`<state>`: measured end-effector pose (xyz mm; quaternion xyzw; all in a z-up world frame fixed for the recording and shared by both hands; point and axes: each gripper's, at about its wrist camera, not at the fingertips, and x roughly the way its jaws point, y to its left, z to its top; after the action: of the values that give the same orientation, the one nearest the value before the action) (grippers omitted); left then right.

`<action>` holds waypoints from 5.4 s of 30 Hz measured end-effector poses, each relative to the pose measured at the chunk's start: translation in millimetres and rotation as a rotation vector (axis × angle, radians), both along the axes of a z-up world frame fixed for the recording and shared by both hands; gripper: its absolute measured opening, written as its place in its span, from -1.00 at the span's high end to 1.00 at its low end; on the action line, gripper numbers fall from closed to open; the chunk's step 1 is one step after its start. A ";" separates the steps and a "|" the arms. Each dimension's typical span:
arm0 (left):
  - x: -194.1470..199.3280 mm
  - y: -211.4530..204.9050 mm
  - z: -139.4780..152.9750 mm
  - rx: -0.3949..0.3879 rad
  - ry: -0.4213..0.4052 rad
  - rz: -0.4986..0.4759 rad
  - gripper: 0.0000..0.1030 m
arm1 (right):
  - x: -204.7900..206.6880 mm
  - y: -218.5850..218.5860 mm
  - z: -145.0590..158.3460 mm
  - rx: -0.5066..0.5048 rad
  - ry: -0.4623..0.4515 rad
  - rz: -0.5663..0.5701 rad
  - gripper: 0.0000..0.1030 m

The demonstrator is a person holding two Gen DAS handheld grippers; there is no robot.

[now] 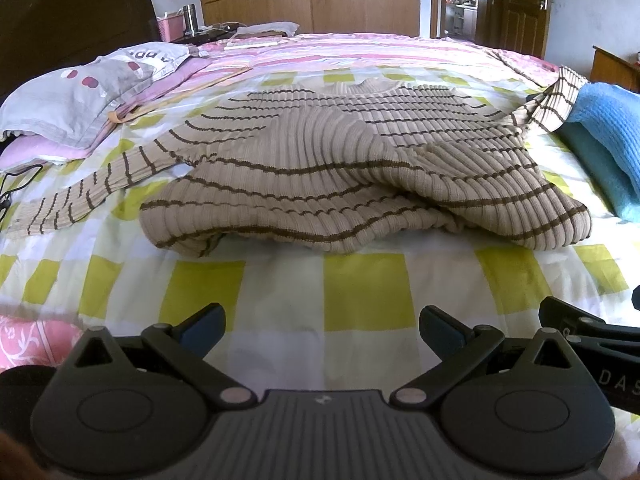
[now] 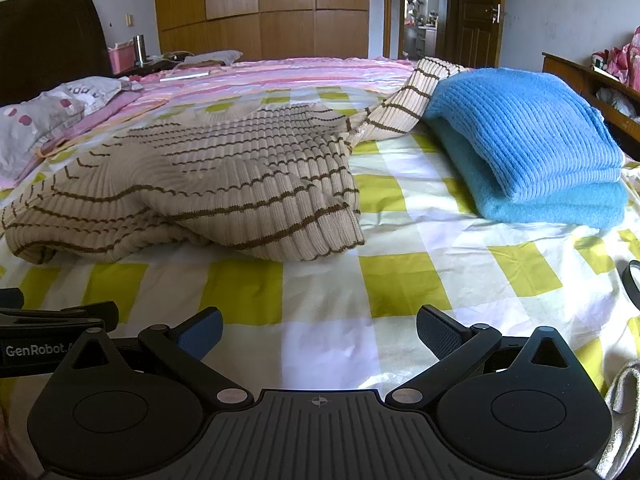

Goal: Fold small clothes

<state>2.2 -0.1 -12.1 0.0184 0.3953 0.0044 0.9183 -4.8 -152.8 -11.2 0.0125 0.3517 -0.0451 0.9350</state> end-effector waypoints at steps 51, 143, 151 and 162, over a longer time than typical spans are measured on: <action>50.2 54.1 37.1 -0.078 -0.143 0.006 -1.00 | 71.6 0.5 35.9 0.028 -0.050 0.069 -0.97; 48.2 115.8 44.3 -0.148 -0.002 -0.352 -0.06 | 31.4 38.5 25.1 -0.110 0.345 0.939 0.81; 60.7 105.6 45.7 -0.152 -0.005 -0.405 -0.17 | 14.4 11.4 34.7 -0.129 0.381 0.884 0.87; 57.8 108.6 43.2 -0.160 0.014 -0.435 -0.16 | 3.2 -14.3 33.3 -0.184 0.438 0.838 0.87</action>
<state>60.0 108.5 31.1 0.0305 0.3874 -0.2249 0.8935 -1.6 -167.1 22.0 -0.2230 0.5096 0.3030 0.7738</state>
